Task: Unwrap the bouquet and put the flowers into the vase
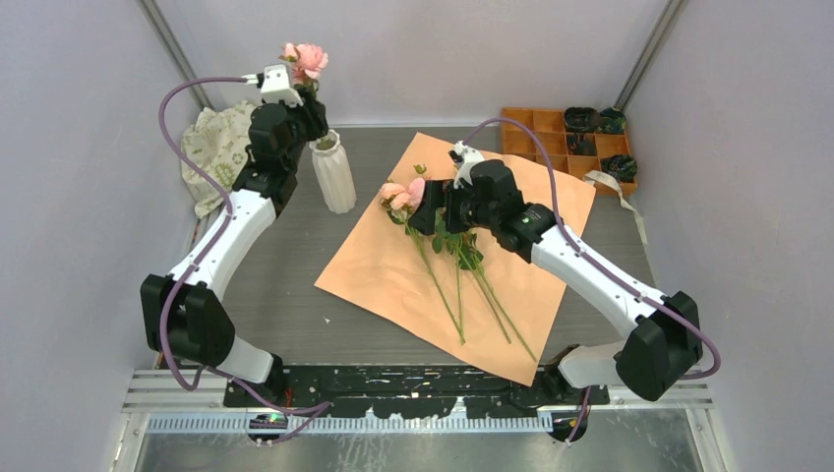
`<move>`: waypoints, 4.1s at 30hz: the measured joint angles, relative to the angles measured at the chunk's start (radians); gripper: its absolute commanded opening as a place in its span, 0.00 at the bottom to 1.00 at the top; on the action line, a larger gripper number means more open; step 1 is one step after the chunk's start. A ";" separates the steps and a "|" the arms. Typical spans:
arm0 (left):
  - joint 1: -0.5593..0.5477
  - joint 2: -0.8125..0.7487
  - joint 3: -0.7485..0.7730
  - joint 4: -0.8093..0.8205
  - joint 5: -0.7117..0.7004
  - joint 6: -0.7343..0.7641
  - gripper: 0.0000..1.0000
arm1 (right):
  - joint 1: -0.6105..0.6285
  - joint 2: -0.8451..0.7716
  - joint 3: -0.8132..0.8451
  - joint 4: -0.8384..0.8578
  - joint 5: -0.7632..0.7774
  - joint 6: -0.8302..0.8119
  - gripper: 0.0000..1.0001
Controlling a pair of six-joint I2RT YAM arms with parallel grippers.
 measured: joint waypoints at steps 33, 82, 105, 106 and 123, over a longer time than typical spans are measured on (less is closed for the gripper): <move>0.004 -0.408 0.115 -0.678 0.124 -0.296 0.54 | 0.061 0.472 0.039 -0.084 0.118 -0.008 0.50; -0.293 -0.263 -0.009 -0.368 0.628 -0.330 0.65 | 0.134 -0.063 0.271 -0.122 -0.011 -0.055 0.01; -0.315 -0.241 0.013 -0.328 0.431 -0.247 0.04 | 0.133 -0.069 0.154 -0.005 -0.143 0.043 0.01; -0.316 -0.241 0.013 -0.325 0.431 -0.249 0.04 | 0.133 -0.069 0.154 -0.003 -0.141 0.043 0.05; -0.300 -0.243 0.095 -0.278 0.112 -0.011 0.03 | 0.133 -0.174 0.087 0.001 -0.029 0.019 0.99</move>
